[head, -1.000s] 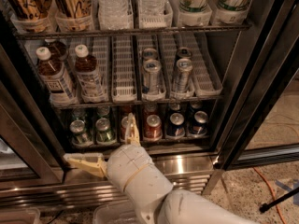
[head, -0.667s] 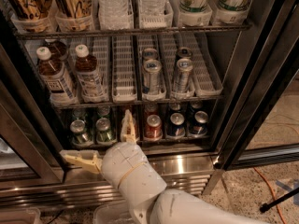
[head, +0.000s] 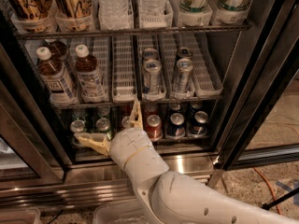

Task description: Pick blue plastic bottle from middle shelf of fridge

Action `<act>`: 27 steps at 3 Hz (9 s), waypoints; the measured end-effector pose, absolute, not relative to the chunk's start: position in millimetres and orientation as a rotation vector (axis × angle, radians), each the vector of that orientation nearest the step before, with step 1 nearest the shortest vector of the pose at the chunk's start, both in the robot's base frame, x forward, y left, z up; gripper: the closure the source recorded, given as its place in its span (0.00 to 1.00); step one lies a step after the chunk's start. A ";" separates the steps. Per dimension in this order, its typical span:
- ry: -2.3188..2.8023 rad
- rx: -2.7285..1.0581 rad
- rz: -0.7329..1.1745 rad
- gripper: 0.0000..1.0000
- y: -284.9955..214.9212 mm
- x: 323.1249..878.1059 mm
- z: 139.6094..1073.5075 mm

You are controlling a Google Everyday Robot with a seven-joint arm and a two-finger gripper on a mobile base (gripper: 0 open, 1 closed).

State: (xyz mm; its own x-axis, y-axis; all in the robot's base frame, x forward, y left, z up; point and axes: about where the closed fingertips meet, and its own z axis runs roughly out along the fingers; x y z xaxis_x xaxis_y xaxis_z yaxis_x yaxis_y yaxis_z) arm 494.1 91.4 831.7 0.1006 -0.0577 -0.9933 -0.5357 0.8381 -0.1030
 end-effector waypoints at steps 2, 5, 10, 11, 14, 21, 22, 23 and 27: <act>1.410 -0.521 0.370 0.00 96.6 510.1 832.3; 1.355 -0.548 0.357 0.18 112.3 540.4 833.1; 1.347 -0.576 0.355 0.27 117.5 549.2 832.8; 1.341 -0.592 0.352 0.26 119.7 556.9 833.0; 1.286 -0.629 0.407 0.28 140.4 594.2 843.7; 1.210 -0.678 0.474 1.00 148.0 642.6 847.4; 1.210 -0.678 0.474 1.00 147.8 641.3 849.1; 1.194 -0.690 0.483 1.00 146.9 642.3 852.3; 1.095 -0.805 0.498 1.00 117.1 681.0 895.3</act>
Offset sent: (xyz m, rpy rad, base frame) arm 0.0418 0.0125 0.0007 -0.0112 -0.0851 0.0187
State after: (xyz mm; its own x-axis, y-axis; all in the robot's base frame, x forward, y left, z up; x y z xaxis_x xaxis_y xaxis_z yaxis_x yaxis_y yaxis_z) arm 681.0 117.1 895.3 0.3945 -0.0272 -0.9185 -0.7106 0.6247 -0.3237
